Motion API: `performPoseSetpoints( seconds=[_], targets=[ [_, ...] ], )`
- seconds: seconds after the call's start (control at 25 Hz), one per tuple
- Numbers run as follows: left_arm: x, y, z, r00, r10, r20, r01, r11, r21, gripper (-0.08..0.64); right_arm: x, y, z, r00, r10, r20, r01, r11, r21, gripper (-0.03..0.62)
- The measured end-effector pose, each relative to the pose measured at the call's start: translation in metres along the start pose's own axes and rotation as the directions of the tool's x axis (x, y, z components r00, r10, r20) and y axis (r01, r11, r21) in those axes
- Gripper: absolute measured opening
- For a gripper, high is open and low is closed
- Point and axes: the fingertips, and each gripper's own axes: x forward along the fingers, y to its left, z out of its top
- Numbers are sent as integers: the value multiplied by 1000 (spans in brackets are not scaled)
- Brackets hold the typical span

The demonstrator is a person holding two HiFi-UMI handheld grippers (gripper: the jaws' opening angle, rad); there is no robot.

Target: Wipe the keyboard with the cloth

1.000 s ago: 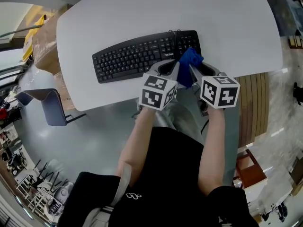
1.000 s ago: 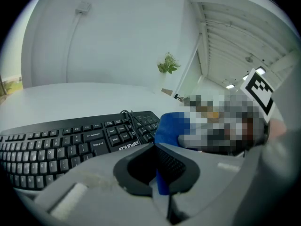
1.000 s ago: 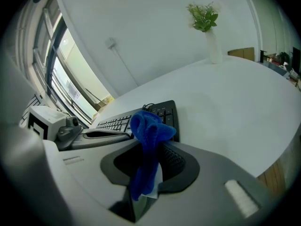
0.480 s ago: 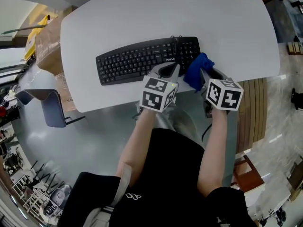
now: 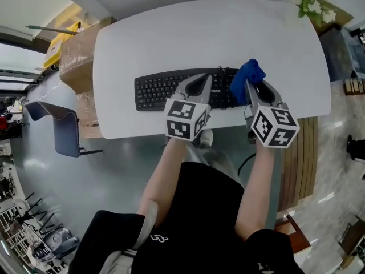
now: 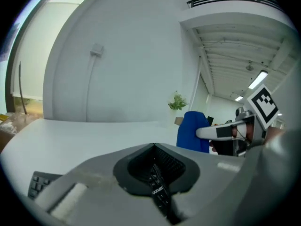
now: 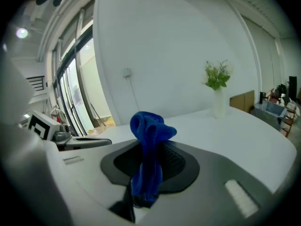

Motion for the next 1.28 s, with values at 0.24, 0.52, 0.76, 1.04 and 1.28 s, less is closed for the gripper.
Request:
performPoseSetpoints(
  seconds=[0.24,0.52,0.76,1.04,1.28],
  targets=[
    [-47,32,83,980,87,178,-99,993,61,-2,5,66,85,967,153,205,-133,985,-109,94],
    [-108,49,171,904,167,393,-219,971,92,-2,-12,126,157,900,287,329,-217,948,-234,92],
    [-138,53,217,846,176,504,-262,960,104,-2,-16,161,186,867,327,375,-210,924,-321,91],
    [-154,62,234,814,193,548,-291,952,98,-2,-13,175,204,852,330,406,-185,916,-355,91],
    [-160,69,240,804,202,559,-304,948,94,-2,-8,180,207,849,335,408,-190,915,-356,91]
  ],
)
